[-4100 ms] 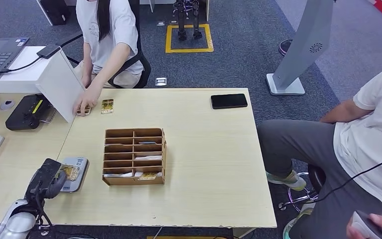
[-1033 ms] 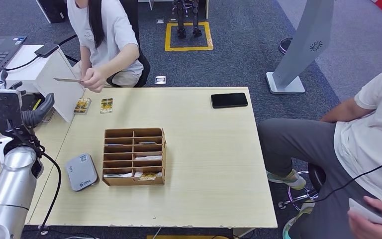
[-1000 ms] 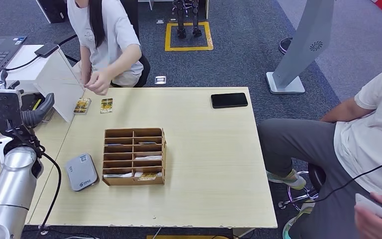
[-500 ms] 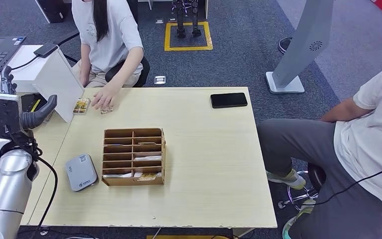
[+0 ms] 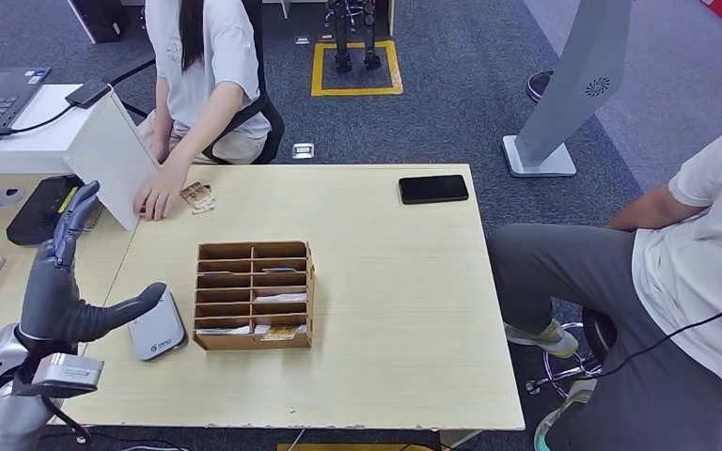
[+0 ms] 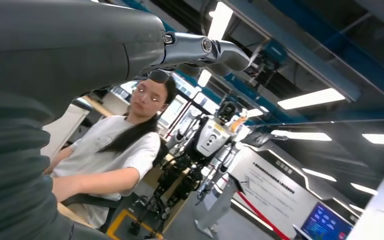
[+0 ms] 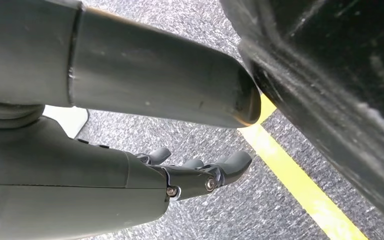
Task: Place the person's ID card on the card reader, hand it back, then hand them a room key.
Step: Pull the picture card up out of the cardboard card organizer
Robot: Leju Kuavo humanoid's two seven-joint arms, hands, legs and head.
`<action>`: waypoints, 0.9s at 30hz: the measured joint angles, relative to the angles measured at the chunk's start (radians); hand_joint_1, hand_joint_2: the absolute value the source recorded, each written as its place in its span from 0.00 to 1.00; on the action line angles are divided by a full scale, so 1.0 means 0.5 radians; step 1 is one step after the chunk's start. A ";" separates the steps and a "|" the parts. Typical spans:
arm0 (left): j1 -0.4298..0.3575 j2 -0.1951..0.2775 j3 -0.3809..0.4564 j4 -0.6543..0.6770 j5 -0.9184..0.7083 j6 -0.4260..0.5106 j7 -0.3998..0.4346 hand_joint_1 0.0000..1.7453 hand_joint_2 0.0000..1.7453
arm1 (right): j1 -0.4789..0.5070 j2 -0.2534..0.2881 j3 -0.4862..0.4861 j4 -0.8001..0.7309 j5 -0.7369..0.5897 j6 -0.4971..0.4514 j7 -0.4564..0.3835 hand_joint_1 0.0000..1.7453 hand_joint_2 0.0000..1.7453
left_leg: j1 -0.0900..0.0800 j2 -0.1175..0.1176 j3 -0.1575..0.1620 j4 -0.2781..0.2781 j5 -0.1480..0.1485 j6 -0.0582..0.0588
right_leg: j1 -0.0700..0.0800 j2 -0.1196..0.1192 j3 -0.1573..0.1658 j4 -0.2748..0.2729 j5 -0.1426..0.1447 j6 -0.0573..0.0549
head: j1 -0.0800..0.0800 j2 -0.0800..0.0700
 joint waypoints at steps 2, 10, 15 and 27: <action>0.024 0.014 -0.032 -0.033 -0.040 0.040 -0.013 0.00 1.00 | 0.000 -0.001 0.000 0.000 0.000 0.000 0.000 0.00 0.00 | 0.000 0.000 0.000 0.000 0.001 0.000 | 0.000 0.000 0.000 0.000 0.000 0.000 | 0.000 0.000; 0.057 0.048 -0.070 -0.084 -0.067 0.066 -0.020 0.00 1.00 | -0.001 -0.002 0.000 0.000 0.000 0.001 0.000 0.00 0.00 | 0.000 -0.001 0.000 0.000 0.001 -0.001 | 0.000 -0.001 0.000 0.001 0.000 0.000 | -0.001 0.000; 0.069 0.087 -0.140 -0.087 -0.052 0.000 -0.040 0.00 1.00 | -0.004 -0.002 0.000 0.000 0.000 0.008 0.000 0.00 0.00 | 0.000 -0.001 0.000 0.000 0.001 -0.001 | 0.000 -0.001 0.000 0.000 0.000 0.000 | -0.001 0.000; 0.179 0.078 -0.359 0.083 -0.406 0.383 0.048 0.00 1.00 | -0.014 -0.002 -0.002 0.000 0.000 0.033 0.008 0.00 0.00 | 0.000 -0.002 0.000 0.000 0.001 -0.001 | 0.000 -0.002 0.000 0.000 0.000 0.000 | -0.001 0.000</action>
